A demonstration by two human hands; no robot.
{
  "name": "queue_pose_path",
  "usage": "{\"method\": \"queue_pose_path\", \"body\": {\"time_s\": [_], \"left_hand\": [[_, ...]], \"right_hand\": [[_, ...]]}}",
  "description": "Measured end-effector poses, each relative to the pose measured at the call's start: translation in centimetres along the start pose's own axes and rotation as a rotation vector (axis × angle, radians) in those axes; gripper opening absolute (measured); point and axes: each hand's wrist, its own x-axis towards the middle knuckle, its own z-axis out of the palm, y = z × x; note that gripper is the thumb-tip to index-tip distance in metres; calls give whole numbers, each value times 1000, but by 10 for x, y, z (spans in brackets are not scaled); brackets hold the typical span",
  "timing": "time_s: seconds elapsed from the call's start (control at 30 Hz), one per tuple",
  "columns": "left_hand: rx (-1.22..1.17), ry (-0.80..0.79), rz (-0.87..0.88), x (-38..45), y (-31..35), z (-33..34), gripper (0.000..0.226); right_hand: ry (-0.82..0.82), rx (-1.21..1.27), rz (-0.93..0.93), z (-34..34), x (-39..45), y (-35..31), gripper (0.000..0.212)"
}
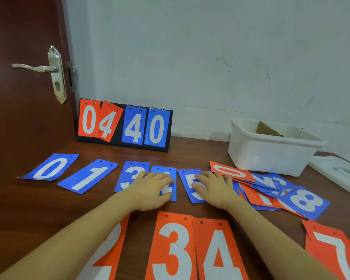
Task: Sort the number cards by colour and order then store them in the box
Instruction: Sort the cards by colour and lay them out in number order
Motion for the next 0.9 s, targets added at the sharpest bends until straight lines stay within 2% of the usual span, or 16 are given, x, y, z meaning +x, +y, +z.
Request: {"method": "queue_pose_path", "body": {"time_s": [0.13,0.2,0.27,0.33,0.4,0.47,0.5,0.53,0.63,0.73,0.8,0.87,0.9], "left_hand": [[-24,83,32,14,20,-5,53],[-29,129,74,27,36,-6,52],[-31,178,109,43,53,-6,49],[-48,226,121,59,70,-4,44],[-66,257,113,74,85,-1,42],[-86,287,100,86,95,3,42],[-96,301,97,91,99,5,42],[-95,312,100,94,102,7,41],[-59,305,107,99,104,12,40],[-106,193,40,100,104,22,45],[-100,114,25,100,105,30,48],[-101,91,33,100,106,34,48],[-106,98,41,100,107,35,47]], "right_hand": [[200,70,28,-15,-2,22,43],[365,111,42,-22,-3,43,38],[535,266,79,-28,-4,61,30],[594,293,168,-31,-5,76,27],[434,176,248,-26,-4,88,36],[138,75,245,-19,-6,94,43],[48,39,217,-18,-9,94,43],[19,28,193,-18,-12,94,41],[93,119,172,-28,-24,93,24],[191,152,178,-27,-31,92,17],[207,83,282,-21,-31,91,44],[125,39,434,-18,-29,91,73],[82,41,480,-19,-29,91,81]]}}
